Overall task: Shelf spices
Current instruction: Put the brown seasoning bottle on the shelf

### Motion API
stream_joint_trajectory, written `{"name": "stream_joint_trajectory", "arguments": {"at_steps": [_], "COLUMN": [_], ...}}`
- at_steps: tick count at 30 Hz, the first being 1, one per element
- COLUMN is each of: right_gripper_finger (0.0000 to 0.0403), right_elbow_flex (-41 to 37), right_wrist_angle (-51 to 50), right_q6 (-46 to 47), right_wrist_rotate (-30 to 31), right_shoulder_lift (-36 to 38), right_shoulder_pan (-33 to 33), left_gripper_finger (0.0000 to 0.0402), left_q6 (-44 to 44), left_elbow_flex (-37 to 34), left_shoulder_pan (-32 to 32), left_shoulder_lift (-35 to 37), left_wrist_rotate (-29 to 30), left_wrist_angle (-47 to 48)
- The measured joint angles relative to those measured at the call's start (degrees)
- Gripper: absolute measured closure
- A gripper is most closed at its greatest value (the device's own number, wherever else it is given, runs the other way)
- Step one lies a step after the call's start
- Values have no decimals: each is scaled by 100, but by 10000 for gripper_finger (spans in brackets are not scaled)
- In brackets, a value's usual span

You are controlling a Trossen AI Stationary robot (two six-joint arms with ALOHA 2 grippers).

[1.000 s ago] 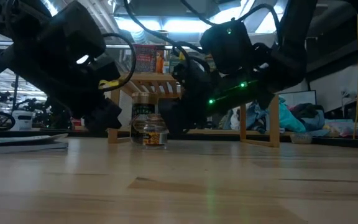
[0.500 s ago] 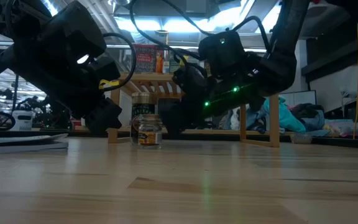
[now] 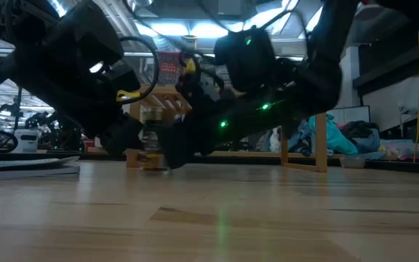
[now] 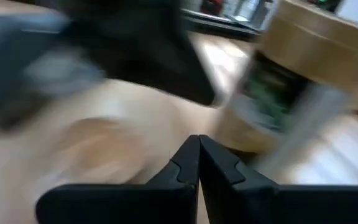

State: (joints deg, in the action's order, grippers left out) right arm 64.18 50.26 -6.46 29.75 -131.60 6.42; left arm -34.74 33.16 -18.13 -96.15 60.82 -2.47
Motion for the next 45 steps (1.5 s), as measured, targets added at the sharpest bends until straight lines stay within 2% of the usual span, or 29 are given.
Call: {"name": "stream_joint_trajectory", "arguments": {"at_steps": [8,11,19,23,29,39,45], "right_gripper_finger": [391,391,391,391,391,391,391], "right_elbow_flex": [-9,-9,-2,0,0,-7,-97], "right_wrist_angle": [-101,-125,-434,-445,-541,-568,-956], "right_q6": [-7,-6,6,-77,-534,-837,-1074], "right_wrist_rotate": [345,508,630,822,1170,1222,1282], "right_shoulder_lift": [3,3,10,21,106,154,391], "right_shoulder_pan": [113,111,113,116,109,-14,-15], "left_gripper_finger": [401,401,401,401,401,401,401], "left_q6": [-246,-460,-2496,-3070,-3132,-3148,-3152], "left_elbow_flex": [-7,-6,-6,-6,-6,-7,-6], "left_shoulder_pan": [-364,-507,-643,-664,-664,-676,-680], "left_shoulder_lift": [-5,-5,-3,1,13,15,15], "left_wrist_rotate": [-3,-3,152,275,295,295,295], "left_wrist_angle": [82,421,2298,2794,2899,2895,2889]}}
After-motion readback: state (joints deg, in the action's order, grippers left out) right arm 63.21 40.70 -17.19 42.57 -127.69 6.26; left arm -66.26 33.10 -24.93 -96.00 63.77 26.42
